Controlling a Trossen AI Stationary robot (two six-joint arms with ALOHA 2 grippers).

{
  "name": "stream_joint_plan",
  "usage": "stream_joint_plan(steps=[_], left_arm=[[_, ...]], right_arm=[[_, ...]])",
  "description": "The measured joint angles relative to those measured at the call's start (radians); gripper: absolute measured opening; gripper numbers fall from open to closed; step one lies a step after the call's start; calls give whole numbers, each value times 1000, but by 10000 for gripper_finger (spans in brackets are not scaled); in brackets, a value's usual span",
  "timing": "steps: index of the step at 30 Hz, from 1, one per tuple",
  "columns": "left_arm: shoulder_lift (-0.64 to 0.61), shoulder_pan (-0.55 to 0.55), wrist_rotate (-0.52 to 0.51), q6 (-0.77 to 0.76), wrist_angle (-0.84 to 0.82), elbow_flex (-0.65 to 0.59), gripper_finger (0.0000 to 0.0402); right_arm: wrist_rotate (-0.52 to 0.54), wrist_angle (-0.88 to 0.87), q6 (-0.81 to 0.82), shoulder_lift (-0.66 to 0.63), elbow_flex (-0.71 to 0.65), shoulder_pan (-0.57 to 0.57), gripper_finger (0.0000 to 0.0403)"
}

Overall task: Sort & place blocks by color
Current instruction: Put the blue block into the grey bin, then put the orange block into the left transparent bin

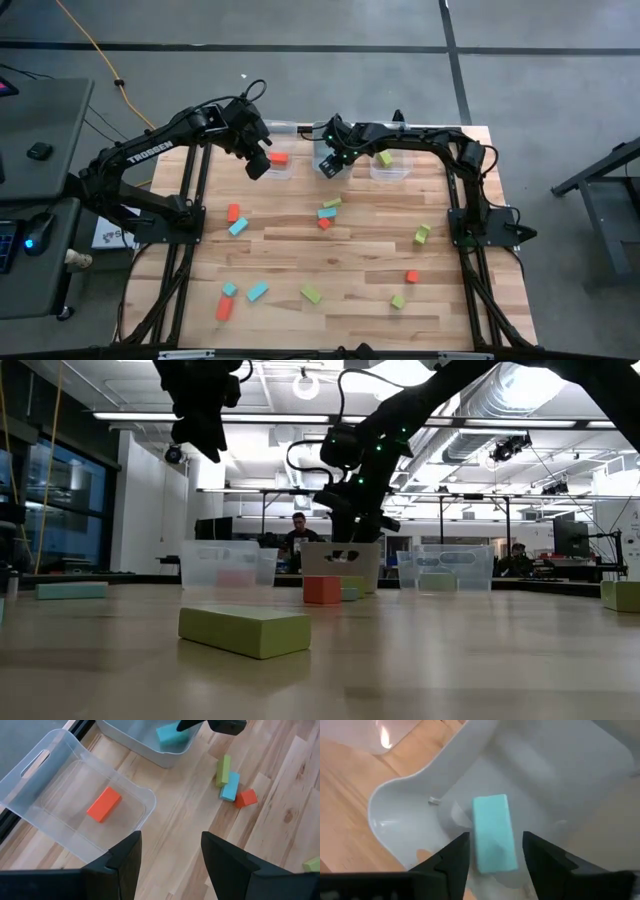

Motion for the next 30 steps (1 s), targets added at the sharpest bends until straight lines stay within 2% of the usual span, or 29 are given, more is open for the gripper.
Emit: stream_joint_plan(steps=[8, 14, 22, 26, 30], left_arm=[[0, 0, 0, 9, -8, 0, 184], [0, 0, -53, 7, -85, 0, 184], [0, 0, -55, -45, -140, 0, 201], [0, 0, -102, -188, -191, 0, 226], [0, -3, -106, -347, -273, 0, 233]], right_arm=[[0, -3, 0, 0, 45, 0, 185], [20, -68, -26, 0, 188, 0, 185], [122, -219, -90, 0, 418, 0, 185], [163, -293, -102, 0, 522, 0, 185], [206, -340, -107, -1, 602, 0, 185]])
